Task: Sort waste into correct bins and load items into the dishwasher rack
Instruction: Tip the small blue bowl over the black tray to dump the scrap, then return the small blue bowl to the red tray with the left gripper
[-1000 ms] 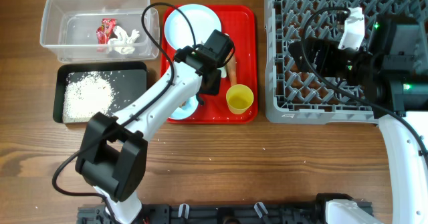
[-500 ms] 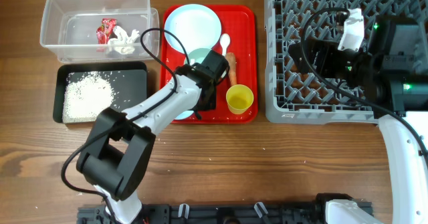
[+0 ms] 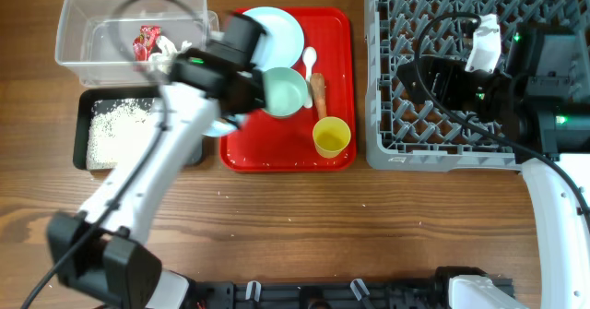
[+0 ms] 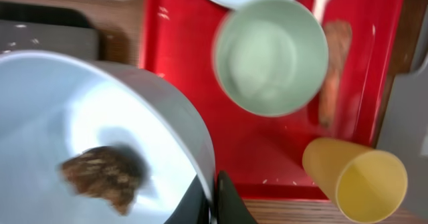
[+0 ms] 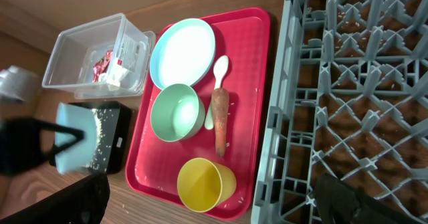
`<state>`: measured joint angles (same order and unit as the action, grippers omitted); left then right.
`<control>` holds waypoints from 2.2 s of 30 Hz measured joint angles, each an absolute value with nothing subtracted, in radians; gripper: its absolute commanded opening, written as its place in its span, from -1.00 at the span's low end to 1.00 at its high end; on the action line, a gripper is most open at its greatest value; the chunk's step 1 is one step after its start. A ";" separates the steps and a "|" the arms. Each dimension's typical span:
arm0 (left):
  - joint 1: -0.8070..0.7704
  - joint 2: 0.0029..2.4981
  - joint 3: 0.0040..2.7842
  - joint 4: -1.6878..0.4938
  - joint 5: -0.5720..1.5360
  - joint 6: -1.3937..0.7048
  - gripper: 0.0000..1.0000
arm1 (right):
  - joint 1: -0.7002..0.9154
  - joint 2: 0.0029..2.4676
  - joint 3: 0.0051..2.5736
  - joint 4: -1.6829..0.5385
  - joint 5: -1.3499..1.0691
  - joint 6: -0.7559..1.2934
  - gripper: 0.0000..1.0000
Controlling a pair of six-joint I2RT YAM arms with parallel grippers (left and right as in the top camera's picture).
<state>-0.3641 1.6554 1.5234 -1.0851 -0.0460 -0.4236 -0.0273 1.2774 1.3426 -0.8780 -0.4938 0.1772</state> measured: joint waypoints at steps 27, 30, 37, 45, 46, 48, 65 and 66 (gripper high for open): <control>0.630 1.991 1.422 -1.137 1.461 0.156 -0.92 | -0.027 1.277 1.343 -0.879 -0.494 0.177 0.99; 0.630 1.991 1.422 -1.142 1.493 0.156 -0.92 | -0.027 1.277 1.343 -0.879 -0.494 0.177 1.00; 0.630 1.991 1.422 -1.145 1.537 0.091 -0.92 | -0.027 1.277 1.343 -0.879 -0.494 0.177 0.99; 0.619 1.991 1.422 -1.144 1.525 0.054 -0.92 | -0.027 1.277 1.343 -0.879 -0.494 0.177 0.99; 0.605 1.990 1.422 -1.143 1.507 0.053 -0.92 | -0.027 1.277 1.343 -0.879 -0.494 0.177 1.00; 0.552 1.983 1.422 -1.137 1.433 0.047 -0.92 | -0.027 1.277 1.343 -0.879 -0.494 0.177 0.99; -0.325 1.897 1.422 -1.034 0.295 -0.172 -0.92 | -0.027 1.277 1.343 -0.878 -0.493 0.177 1.00; -0.347 1.898 1.422 -1.022 0.259 -0.187 -0.91 | -0.027 1.277 1.343 -0.878 -0.493 0.177 0.99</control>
<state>-0.3473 1.8977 1.4220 -1.0222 0.2588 -0.1875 -0.0273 1.2774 1.3426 -0.8780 -0.4934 0.1772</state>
